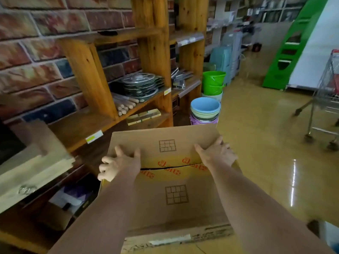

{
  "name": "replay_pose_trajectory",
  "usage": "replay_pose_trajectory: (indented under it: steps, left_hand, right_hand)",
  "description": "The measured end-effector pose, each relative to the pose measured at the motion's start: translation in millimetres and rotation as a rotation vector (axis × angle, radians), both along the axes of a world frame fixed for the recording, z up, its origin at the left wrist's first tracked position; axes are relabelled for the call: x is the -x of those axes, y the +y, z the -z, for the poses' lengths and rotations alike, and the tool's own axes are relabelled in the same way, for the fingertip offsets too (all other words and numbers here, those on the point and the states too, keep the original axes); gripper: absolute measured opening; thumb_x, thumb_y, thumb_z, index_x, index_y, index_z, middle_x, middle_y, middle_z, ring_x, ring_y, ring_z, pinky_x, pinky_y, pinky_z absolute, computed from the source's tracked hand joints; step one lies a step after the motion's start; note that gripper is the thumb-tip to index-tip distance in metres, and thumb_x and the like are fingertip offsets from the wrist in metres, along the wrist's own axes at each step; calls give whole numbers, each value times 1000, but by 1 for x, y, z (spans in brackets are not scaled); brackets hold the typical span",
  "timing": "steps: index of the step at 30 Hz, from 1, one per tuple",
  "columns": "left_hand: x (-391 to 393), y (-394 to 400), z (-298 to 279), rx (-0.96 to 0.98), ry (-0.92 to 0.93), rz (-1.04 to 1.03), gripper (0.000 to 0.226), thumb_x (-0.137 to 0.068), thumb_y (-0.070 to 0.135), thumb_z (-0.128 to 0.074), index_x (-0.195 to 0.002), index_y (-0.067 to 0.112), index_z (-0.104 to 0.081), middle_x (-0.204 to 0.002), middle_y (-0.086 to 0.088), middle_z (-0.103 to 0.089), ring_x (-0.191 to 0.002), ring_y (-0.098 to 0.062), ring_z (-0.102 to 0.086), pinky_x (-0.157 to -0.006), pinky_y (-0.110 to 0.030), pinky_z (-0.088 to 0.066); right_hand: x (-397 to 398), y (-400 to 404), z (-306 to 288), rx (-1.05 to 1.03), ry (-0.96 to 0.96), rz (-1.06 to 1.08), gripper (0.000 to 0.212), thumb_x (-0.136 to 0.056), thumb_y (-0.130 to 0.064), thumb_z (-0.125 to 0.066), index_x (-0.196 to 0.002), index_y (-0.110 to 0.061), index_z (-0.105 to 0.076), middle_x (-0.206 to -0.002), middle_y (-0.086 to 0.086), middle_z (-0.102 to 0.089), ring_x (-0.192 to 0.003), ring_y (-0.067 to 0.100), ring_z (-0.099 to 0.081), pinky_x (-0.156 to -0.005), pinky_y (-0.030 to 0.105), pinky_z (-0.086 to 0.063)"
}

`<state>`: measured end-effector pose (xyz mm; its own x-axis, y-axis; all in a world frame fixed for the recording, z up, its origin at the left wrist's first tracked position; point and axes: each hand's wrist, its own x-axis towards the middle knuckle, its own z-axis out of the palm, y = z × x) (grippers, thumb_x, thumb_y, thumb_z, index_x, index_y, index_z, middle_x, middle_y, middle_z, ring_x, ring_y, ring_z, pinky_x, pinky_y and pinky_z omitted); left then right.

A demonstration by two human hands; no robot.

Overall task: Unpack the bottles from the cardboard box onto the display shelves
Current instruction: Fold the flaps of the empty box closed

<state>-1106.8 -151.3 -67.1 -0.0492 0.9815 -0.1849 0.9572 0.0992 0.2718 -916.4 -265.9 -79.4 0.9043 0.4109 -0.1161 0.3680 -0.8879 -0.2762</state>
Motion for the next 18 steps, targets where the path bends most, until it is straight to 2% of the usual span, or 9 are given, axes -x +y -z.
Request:
replay_pose_trajectory:
  steps: [5,11,18]
  left_hand:
    - [-58,68,34,65,-7,-1,74,-88,69,-22,-149,31,-4,-144,-21,-22,-127,-42,-29,-103,-55,-30]
    - [-124,149,95,126,-56,-97,74,-88,69,-26,-149,32,-4,-140,-21,-25,-125,-42,-31,-101,-56,-30]
    - [-189,247,156,187,-71,-148,75,-88,67,-28,-148,32,0,-139,-20,-24,-123,-41,-32,-99,-54,-32]
  right_hand:
    - [-60,69,25,34,-1,6,97,-82,-74,-38,-151,-14,-4,-142,18,-37,-128,36,-41,-103,48,-33]
    - [-133,162,68,72,-34,-68,96,-83,-73,-38,-151,-14,-5,-140,16,-39,-127,36,-42,-99,44,-34]
    - [-205,271,135,81,-37,-92,96,-81,-74,-40,-150,-15,-8,-141,19,-39,-125,37,-43,-100,46,-35]
